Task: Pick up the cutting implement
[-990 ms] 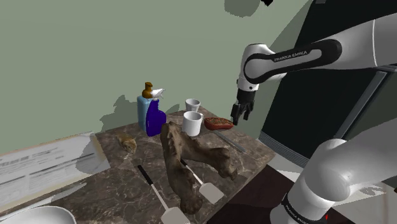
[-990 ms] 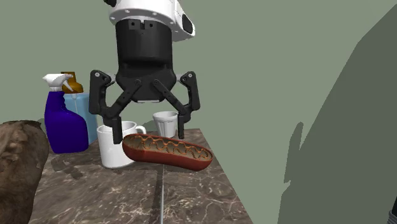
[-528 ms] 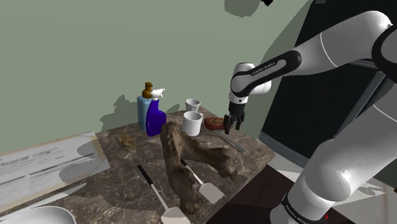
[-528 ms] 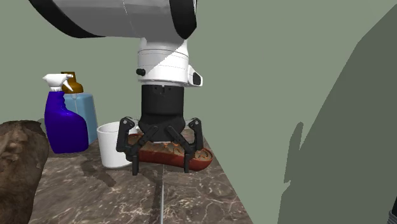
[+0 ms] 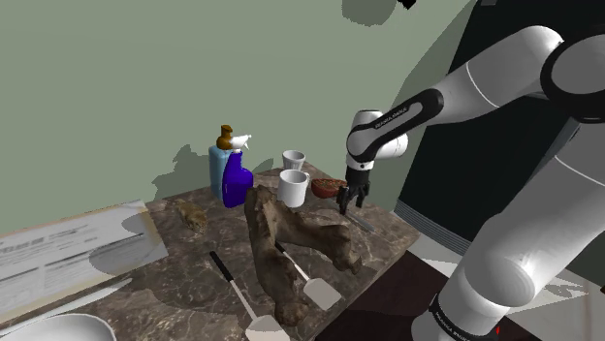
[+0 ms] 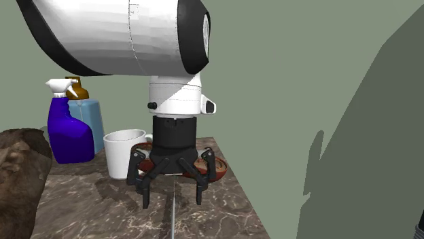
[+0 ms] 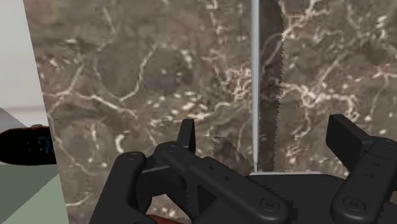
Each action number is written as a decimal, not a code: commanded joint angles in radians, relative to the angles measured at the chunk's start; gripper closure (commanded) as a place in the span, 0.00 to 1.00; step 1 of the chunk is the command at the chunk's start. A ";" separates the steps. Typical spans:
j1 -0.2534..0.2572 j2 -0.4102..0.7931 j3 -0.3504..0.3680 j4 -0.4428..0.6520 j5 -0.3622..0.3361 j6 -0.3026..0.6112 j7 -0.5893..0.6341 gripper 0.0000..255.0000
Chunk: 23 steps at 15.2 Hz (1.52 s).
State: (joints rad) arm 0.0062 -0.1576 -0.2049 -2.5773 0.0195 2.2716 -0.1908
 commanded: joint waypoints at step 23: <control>-0.007 -0.112 0.008 0.068 -0.024 -0.177 0.024 1.00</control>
State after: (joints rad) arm 0.0006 -0.2603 -0.1964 -2.5175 -0.0026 2.1112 -0.1672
